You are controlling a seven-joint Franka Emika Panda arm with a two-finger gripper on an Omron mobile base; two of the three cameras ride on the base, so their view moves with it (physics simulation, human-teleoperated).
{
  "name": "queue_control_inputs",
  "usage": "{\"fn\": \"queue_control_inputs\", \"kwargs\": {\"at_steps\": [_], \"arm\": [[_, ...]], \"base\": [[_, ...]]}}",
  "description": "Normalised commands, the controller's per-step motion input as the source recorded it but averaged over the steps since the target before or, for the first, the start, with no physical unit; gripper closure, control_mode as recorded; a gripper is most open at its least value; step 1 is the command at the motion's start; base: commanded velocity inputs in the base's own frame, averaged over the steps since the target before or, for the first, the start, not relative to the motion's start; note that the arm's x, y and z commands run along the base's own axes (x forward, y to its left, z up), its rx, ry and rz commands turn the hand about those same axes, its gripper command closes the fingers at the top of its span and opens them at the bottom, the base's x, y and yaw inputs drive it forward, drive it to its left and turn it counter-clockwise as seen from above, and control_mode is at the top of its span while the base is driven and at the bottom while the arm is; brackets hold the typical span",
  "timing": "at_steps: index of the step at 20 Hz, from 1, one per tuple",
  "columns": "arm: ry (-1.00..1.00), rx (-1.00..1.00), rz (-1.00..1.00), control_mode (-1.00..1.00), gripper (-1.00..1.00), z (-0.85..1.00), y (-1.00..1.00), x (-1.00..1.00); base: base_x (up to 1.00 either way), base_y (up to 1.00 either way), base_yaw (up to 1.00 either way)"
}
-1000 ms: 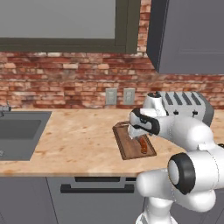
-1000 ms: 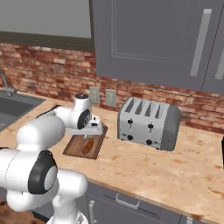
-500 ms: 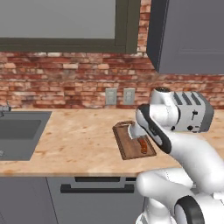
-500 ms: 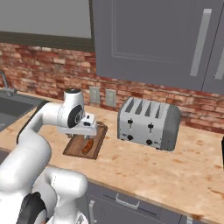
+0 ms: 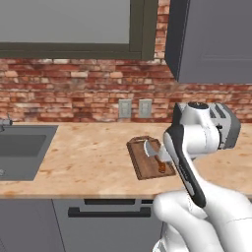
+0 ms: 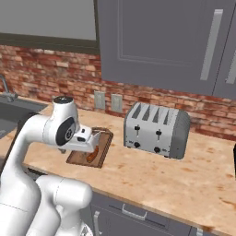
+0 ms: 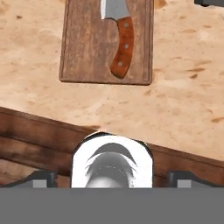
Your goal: Pick up the knife from the drawer and place it on the cutting board. Then place the meat from the plate to the cutting board.
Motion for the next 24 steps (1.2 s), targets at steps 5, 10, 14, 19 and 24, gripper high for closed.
{"fn": "queue_control_inputs", "kwargs": {"at_steps": [5,10,14,19,24], "arm": [[-0.02,0.00,-0.07,-1.00,-1.00,0.56,0.00,-0.82],[-0.02,0.00,-0.08,-1.00,-1.00,0.45,0.01,-0.39],[-0.06,0.00,-0.05,-1.00,-1.00,0.45,0.06,-0.23],[-0.06,0.00,-0.02,1.00,-1.00,0.35,0.07,-0.30],[0.00,0.00,0.00,1.00,-1.00,0.00,0.00,0.00]], "base": [[0.00,0.00,0.00],[0.00,0.00,0.00],[0.00,0.00,0.00],[-0.32,0.15,-0.02],[-1.00,0.43,-0.01]]}}
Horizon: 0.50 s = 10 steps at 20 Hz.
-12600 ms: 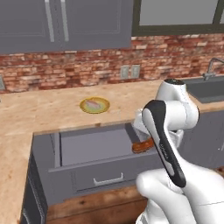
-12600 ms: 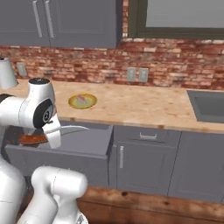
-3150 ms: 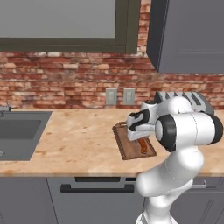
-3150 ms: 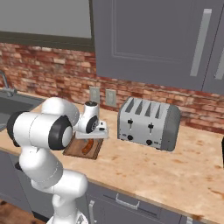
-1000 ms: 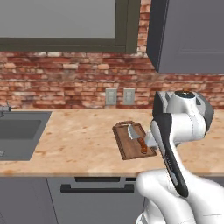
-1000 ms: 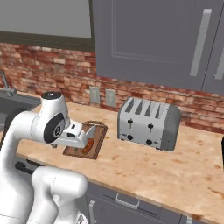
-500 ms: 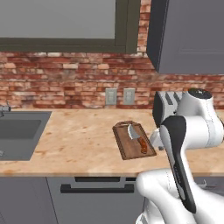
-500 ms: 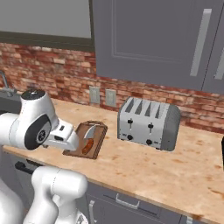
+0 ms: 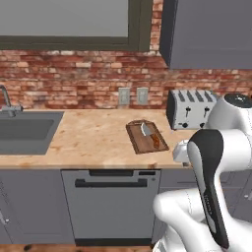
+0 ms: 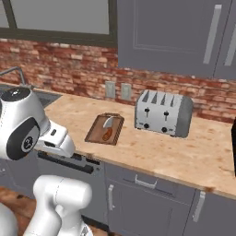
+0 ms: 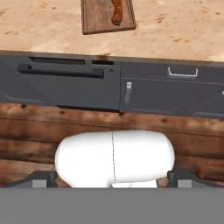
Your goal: Pick up the knife from the drawer and place it on the cutting board. Then place the meat from the plate to the cutting board.
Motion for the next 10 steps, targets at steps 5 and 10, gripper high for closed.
{"fn": "queue_control_inputs", "kwargs": {"at_steps": [5,10], "arm": [[0.00,0.00,0.00,1.00,-1.00,0.00,0.00,0.00],[0.00,0.00,0.00,1.00,-1.00,0.00,0.00,0.00]], "base": [[-0.82,0.92,-0.02],[0.09,1.00,0.01]]}}
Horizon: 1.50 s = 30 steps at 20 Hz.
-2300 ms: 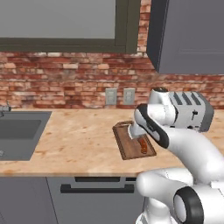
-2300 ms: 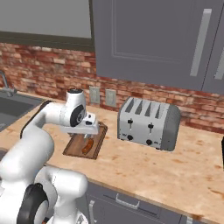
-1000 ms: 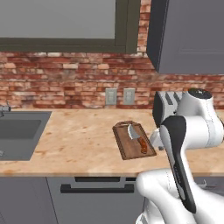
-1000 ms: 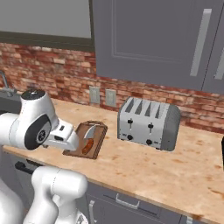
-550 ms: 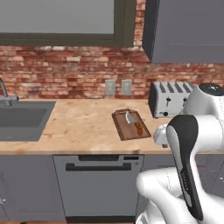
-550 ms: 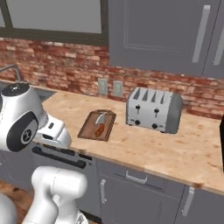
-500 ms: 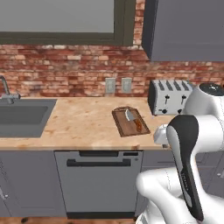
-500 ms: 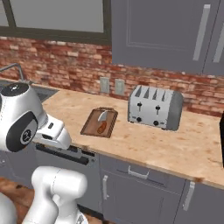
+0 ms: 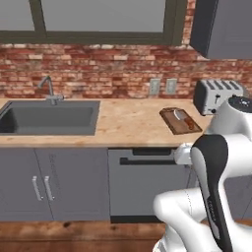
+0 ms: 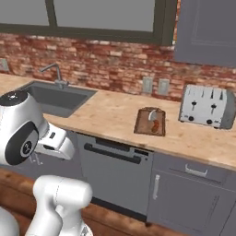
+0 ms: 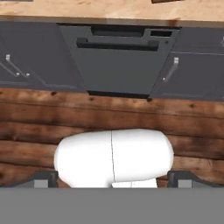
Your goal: Pick up the knife from the drawer and place it on the cutting board. Then place the meat from the plate to the cutting board.
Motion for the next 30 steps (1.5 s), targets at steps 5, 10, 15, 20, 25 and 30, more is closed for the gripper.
{"fn": "queue_control_inputs", "kwargs": {"at_steps": [5,10,15,20,25,30], "arm": [[0.00,0.00,0.00,1.00,-1.00,0.00,0.00,0.00],[0.00,0.00,0.00,1.00,-1.00,0.00,0.00,0.00],[0.00,0.00,0.00,1.00,-1.00,0.00,0.00,0.00],[0.00,0.00,0.00,1.00,-1.00,0.00,0.00,0.00],[0.00,0.00,0.00,1.00,-1.00,0.00,0.00,0.00],[0.00,0.00,0.00,1.00,-1.00,0.00,0.00,0.00]], "base": [[0.56,1.00,0.06],[0.61,1.00,0.11],[0.33,1.00,0.18],[0.12,1.00,0.20],[0.23,1.00,0.20],[0.36,0.94,0.22]]}}
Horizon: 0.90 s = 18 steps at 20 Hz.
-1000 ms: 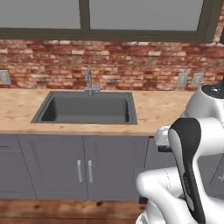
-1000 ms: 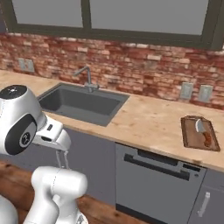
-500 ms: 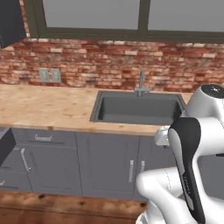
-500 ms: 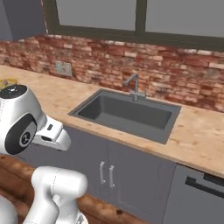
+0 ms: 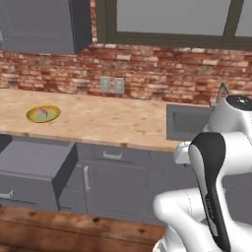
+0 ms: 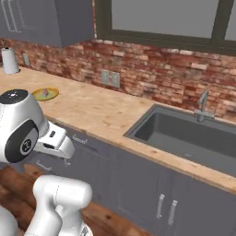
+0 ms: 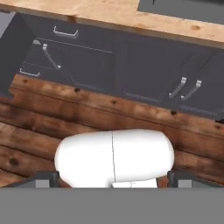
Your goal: Pick up the knife from the drawer and place it on the cutting board. Then place the meat from the plate to the cutting board.
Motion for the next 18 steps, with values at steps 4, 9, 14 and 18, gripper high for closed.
{"fn": "queue_control_inputs", "kwargs": {"at_steps": [4,9,14,18], "arm": [[0.00,0.00,0.00,1.00,-1.00,0.00,0.00,0.00],[0.00,0.00,0.00,1.00,-1.00,0.00,0.00,0.00],[0.00,0.00,0.00,1.00,-1.00,0.00,0.00,0.00],[0.00,0.00,0.00,1.00,-1.00,0.00,0.00,0.00]], "base": [[0.61,0.54,0.13],[0.92,0.51,0.10],[0.82,0.02,0.01],[0.78,-0.03,0.00]]}}
